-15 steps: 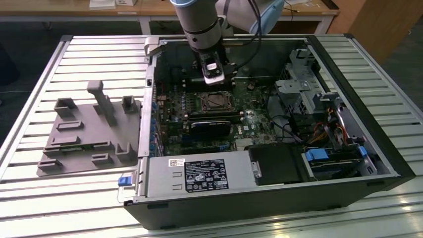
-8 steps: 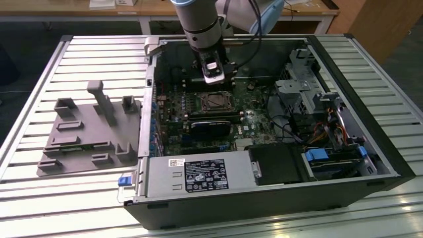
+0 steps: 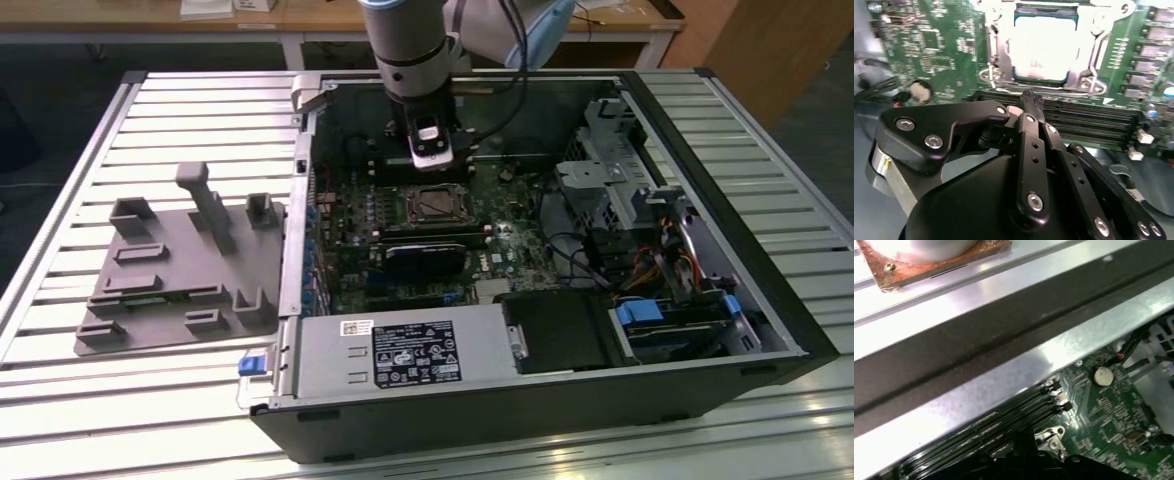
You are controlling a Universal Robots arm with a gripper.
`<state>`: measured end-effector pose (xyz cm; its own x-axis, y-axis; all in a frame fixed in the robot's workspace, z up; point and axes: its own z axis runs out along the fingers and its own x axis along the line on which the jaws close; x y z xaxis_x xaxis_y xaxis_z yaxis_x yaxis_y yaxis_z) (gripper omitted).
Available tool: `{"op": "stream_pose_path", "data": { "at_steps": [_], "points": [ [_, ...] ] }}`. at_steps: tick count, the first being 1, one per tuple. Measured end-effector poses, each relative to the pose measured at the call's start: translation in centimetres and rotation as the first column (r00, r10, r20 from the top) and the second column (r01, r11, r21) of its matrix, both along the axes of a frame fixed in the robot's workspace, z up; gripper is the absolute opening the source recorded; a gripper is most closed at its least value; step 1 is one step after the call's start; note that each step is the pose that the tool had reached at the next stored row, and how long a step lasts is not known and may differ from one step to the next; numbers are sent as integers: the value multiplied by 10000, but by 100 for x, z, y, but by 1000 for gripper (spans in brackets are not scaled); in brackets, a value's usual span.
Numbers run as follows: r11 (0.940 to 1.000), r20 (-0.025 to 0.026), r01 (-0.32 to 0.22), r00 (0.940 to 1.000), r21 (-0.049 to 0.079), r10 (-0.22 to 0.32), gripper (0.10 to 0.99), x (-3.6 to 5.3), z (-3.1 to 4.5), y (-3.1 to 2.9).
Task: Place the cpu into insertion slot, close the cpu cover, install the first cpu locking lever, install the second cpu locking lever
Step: 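Install the first cpu locking lever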
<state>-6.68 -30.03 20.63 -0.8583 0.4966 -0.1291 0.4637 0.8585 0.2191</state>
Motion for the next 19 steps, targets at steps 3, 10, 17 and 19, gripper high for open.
{"op": "stream_pose_path", "data": {
  "at_steps": [3,10,17,19],
  "points": [
    [9999,-314,-1,9995,-119,-2,102,12,-2,0],
    [9969,-631,-13,9980,-784,-37,102,16,-6,0],
    [9934,-707,-21,9975,-1150,-60,102,16,-9,-1],
    [9930,-706,-19,9975,-1181,-64,102,16,-9,1]
  ]
}}
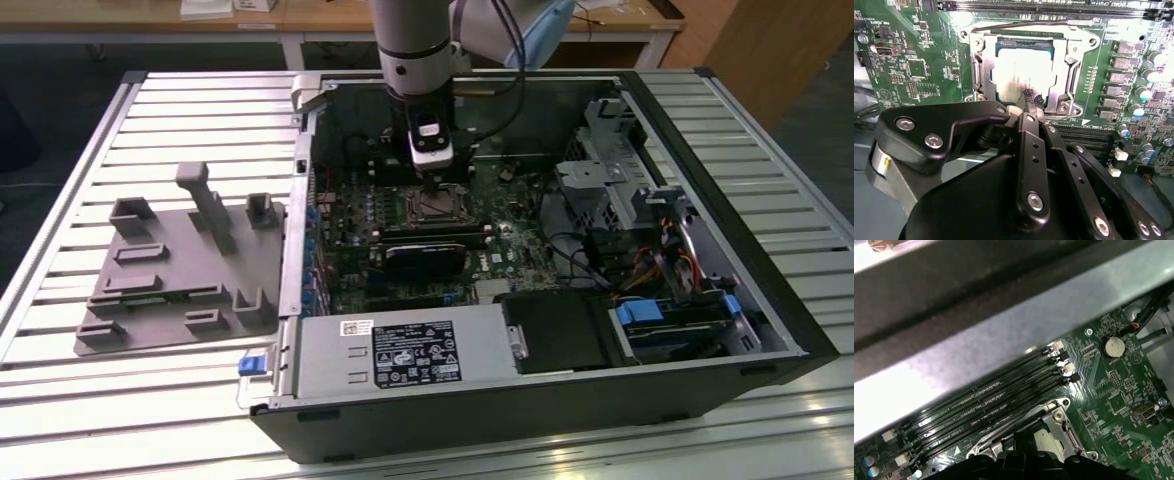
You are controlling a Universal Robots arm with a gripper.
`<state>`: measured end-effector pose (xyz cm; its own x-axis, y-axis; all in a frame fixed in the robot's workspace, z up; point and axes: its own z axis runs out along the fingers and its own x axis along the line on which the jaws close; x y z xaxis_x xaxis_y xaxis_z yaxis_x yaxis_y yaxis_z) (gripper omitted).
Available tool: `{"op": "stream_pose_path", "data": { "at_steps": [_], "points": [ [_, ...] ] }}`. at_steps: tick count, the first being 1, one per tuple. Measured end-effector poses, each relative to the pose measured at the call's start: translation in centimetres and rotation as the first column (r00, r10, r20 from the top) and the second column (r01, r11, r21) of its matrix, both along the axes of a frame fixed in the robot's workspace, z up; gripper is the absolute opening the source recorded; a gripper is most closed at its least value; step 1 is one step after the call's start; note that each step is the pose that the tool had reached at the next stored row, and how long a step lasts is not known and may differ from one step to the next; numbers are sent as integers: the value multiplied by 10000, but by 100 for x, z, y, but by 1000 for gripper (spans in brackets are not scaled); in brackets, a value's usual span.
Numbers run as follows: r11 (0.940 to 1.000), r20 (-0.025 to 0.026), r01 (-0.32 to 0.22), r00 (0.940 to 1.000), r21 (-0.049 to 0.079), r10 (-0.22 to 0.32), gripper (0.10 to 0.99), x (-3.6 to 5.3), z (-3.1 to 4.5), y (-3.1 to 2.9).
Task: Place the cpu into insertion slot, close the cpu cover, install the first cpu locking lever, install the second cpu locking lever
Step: 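Install the first cpu locking lever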
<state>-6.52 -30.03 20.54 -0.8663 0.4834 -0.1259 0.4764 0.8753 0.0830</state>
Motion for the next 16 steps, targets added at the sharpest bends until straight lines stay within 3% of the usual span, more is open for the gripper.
{"op": "stream_pose_path", "data": {
  "at_steps": [5,16],
  "points": [
    [9995,-5,-38,10000,-328,37,102,0,0,-1],
    [9990,-23,-300,9995,-346,299,102,21,0,-44]
  ]
}}
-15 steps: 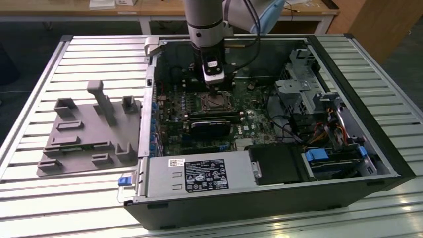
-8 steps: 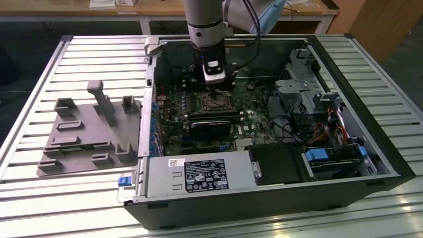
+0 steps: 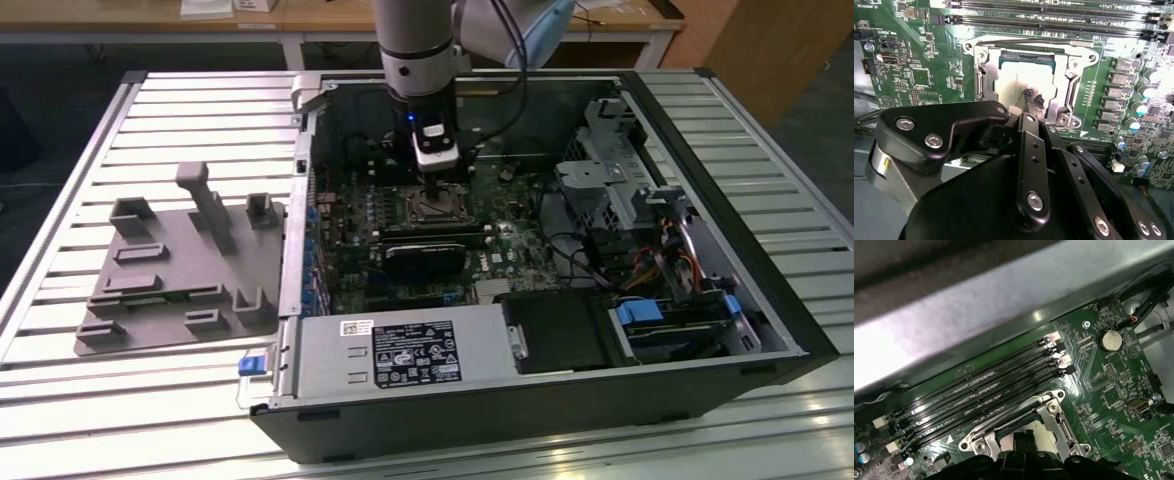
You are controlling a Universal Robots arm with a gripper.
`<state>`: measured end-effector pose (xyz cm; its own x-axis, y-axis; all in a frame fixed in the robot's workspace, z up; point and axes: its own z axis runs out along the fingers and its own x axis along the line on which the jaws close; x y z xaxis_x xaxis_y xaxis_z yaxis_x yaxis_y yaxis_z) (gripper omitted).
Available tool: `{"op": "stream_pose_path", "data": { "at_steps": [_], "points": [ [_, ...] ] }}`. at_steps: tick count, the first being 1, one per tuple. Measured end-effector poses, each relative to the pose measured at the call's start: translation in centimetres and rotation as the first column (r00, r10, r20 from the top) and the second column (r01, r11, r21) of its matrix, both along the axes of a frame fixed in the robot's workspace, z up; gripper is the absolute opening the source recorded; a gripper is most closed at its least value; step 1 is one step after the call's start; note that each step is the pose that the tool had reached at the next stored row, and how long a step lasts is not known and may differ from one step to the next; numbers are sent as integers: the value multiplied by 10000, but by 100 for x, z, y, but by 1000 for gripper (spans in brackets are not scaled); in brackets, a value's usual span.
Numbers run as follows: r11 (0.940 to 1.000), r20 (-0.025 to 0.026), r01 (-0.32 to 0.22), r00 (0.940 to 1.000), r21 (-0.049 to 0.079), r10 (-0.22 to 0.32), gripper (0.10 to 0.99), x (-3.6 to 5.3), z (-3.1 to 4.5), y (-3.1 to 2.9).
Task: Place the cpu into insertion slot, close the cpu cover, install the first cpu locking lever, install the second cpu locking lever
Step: 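Install the first cpu locking lever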
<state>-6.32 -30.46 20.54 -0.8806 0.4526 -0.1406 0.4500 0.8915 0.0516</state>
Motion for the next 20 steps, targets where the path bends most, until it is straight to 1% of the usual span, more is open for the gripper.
{"op": "stream_pose_path", "data": {
  "at_steps": [6,12,15,20],
  "points": [
    [9998,-20,-183,9998,0,183,102,11,0,-24],
    [9970,-20,-769,9970,-2,769,102,11,0,-28],
    [9954,-21,-955,9954,-6,955,102,11,0,-36],
    [9938,-22,-1109,9938,-15,1109,102,11,0,-79]
  ]
}}
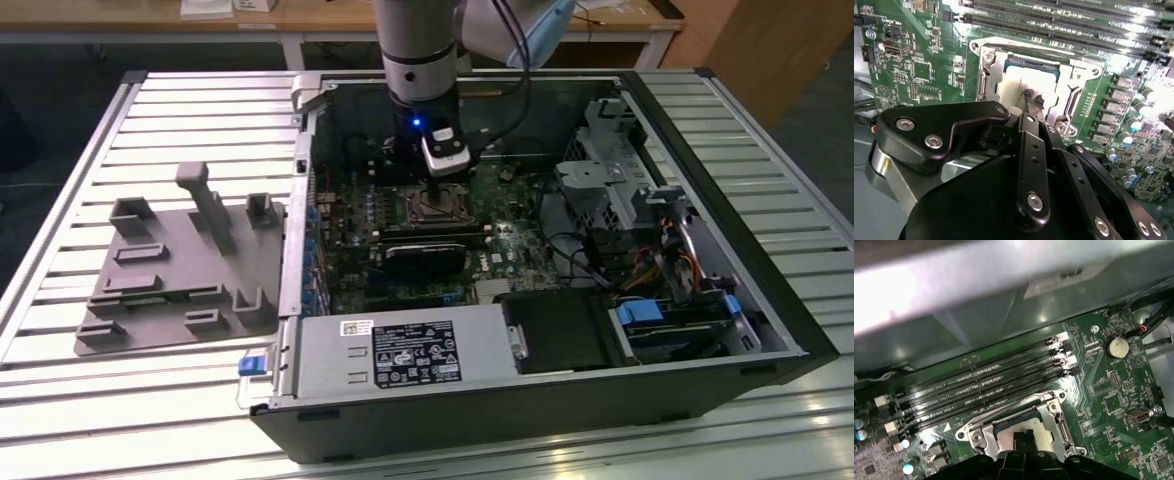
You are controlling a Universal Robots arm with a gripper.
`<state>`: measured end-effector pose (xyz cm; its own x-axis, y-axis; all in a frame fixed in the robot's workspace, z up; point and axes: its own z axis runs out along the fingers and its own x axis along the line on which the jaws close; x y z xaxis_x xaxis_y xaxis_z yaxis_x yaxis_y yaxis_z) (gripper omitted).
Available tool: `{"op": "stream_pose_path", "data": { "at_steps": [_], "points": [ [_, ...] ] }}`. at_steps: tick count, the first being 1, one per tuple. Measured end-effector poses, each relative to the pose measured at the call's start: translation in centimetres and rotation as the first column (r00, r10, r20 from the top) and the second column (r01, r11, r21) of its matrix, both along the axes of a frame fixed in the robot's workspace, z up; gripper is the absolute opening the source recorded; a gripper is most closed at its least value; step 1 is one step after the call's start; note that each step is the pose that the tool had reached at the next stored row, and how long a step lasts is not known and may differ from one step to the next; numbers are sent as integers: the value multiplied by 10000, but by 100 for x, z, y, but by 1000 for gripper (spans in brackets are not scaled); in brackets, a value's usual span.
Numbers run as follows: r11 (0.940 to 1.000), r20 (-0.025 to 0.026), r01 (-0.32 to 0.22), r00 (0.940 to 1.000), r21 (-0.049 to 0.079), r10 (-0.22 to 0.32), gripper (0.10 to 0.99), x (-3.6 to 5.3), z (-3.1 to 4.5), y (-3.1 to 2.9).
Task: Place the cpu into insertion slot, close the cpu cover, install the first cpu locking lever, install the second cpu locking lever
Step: 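Install the first cpu locking lever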
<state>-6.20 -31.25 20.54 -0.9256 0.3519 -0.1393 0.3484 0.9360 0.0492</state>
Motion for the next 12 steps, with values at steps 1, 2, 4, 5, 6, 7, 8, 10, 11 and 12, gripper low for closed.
{"op": "stream_pose_path", "data": {
  "at_steps": [1,2,4,5,6,7,8,10,11,12],
  "points": [
    [10000,0,-21,10000,0,21,102,0,0,-14],
    [10000,1,-41,10000,0,41,102,0,0,-27],
    [10000,0,-82,10000,-1,82,102,0,0,-51],
    [9999,0,-104,9999,-2,104,102,0,0,-61],
    [9999,1,-130,9999,-3,130,102,0,0,-70],
    [9999,1,-165,9999,-4,165,102,0,0,-76],
    [9998,2,-208,9998,-6,208,102,0,0,-81],
    [9994,0,-350,9994,-9,350,102,0,0,-83],
    [9991,0,-430,9991,-9,430,102,0,0,-83],
    [9986,0,-520,9986,-9,520,102,0,3,-84]
  ]
}}
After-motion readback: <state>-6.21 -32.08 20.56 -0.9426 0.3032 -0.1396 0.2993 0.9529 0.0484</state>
